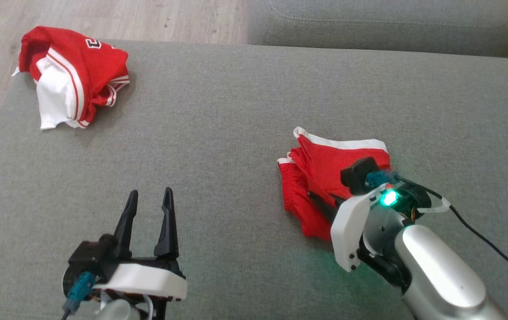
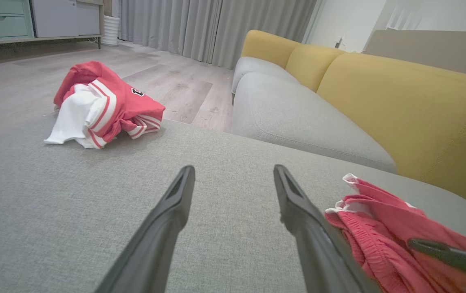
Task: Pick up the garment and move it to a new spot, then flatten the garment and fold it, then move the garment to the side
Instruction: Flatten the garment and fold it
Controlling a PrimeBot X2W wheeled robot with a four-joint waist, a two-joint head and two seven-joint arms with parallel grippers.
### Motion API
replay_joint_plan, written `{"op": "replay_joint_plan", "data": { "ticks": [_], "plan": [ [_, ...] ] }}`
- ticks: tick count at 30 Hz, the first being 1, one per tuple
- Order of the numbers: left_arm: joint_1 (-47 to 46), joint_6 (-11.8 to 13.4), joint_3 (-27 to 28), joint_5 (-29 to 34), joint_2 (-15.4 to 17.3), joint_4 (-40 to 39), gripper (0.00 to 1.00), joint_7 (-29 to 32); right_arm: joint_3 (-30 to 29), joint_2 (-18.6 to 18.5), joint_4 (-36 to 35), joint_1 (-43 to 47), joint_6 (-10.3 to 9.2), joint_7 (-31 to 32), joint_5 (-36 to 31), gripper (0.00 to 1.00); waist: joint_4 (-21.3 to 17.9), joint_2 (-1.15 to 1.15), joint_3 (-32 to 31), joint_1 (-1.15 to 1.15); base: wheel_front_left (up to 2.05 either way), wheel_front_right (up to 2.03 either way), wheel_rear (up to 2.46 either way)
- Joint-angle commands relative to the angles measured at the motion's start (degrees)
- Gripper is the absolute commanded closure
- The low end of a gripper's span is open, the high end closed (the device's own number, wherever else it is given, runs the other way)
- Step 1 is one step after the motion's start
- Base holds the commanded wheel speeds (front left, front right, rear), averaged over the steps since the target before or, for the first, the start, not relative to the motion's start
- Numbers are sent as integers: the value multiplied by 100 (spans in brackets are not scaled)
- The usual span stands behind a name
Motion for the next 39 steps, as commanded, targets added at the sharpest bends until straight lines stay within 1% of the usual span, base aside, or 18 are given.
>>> {"op": "replay_joint_plan", "data": {
  "ticks": [1, 6, 7, 8, 9, 15, 20, 23, 26, 28, 30, 31, 32, 35, 39],
  "plan": [
    [-114, 11, 281, -2, 59, -129, 0, -71, 159, -45, -237, -67, -4, 9, 35, 100, -16, 0, 8, 0, 0, 0, 0],
    [-109, 3, 291, 11, 38, -113, 0, -84, 397, -74, -306, -19, -4, -52, 103, 100, -80, 0, 18, 0, 0, 0, 0],
    [-115, -2, 284, 14, 34, -108, 0, -85, 440, -70, -309, -8, -4, -72, 113, 82, -91, 0, 18, 0, 0, 0, 0],
    [-122, -7, 274, 16, 30, -102, 0, -85, 480, -58, -316, 1, -4, -123, 135, 29, -100, 0, 17, 0, 0, 0, 0],
    [-128, -11, 264, 19, 24, -94, 0, -85, 510, -47, -320, 9, -4, -193, 150, 0, -106, 0, 13, 0, 0, 0, 0],
    [-143, -27, 216, 22, 8, -57, 0, -76, 524, 4, -390, 85, -4, -485, 277, 0, -125, 0, -27, 0, 0, 0, 0],
    [-140, -21, 177, 26, -1, -53, 0, -65, 68, 9, -582, 121, -4, -927, 208, 0, -127, 0, -62, 0, 0, 0, 0],
    [-138, -19, 158, 27, -8, -56, 0, -64, -368, 25, -652, 126, -4, -1198, -5, 0, -124, 0, -65, 0, 0, 0, 0],
    [-139, -24, 134, 29, -20, -59, 0, -65, -759, 3, -636, 104, -4, -1440, -367, 0, -108, 0, -57, 0, 0, 0, 0],
    [-149, -36, 115, 28, -30, -53, 0, -65, -912, -42, -559, 86, -4, -1550, -650, 0, -87, 0, -43, 0, 0, 0, 0],
    [-159, -50, 96, 28, -42, -44, 0, -66, -904, -118, -417, 62, -4, -1630, -890, 0, -62, 0, -24, 0, 0, 0, 0],
    [-164, -56, 86, 28, -47, -37, 0, -66, -867, -153, -316, 55, -4, -1650, -987, 16, -47, 0, -16, 0, 0, 0, 0],
    [-170, -62, 76, 28, -52, -30, 0, -65, -802, -190, -197, 51, -4, -1662, -1058, 54, -29, 0, -8, 0, 0, 0, 0],
    [-198, -77, 52, 31, -62, -1, 0, -58, -522, -310, 213, 43, -4, -1682, -1153, 100, 44, 0, 10, 0, 0, 0, 0],
    [-197, -81, 53, 24, -57, 31, 0, -60, -46, -329, 564, 45, -4, -1770, -943, 100, 121, 0, 7, 0, 0, 0, 0]
  ]
}}
